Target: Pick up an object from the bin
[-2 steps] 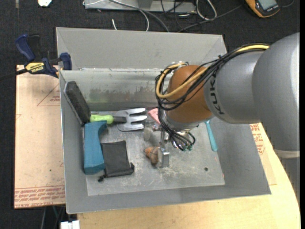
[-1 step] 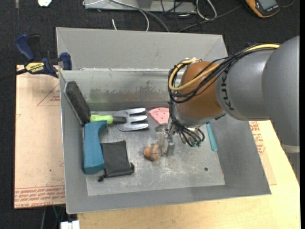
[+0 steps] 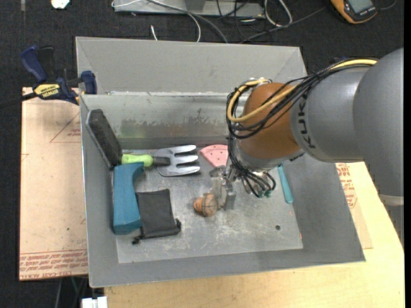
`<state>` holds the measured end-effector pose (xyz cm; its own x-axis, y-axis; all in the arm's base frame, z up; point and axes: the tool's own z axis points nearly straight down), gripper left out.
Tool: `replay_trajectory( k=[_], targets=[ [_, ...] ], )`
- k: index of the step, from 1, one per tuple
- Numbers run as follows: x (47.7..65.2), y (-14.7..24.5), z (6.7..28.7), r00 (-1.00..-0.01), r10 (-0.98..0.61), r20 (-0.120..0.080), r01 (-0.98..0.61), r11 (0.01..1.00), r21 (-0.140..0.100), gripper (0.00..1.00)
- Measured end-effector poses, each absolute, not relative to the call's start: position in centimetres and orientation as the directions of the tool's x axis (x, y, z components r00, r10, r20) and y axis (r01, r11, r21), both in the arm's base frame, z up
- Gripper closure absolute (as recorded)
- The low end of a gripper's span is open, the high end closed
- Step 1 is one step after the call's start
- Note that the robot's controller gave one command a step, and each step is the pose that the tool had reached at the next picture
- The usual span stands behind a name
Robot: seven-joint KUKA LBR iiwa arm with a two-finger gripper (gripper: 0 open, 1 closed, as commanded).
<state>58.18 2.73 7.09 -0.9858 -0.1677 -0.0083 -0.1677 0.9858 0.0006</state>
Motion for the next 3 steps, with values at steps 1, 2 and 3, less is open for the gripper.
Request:
replay_trajectory(
  k=[1, 2, 3],
  targets=[
    [58.1, 3.7, 9.2, -0.986, -0.165, -0.010, -0.165, 0.986, 0.002, 1.00],
    [58.0, 3.6, 7.0, -0.988, -0.154, -0.010, -0.154, 0.988, 0.002, 0.00],
    [58.0, 3.6, 7.0, -0.988, -0.154, -0.010, -0.154, 0.988, 0.002, 0.00]
  ],
)
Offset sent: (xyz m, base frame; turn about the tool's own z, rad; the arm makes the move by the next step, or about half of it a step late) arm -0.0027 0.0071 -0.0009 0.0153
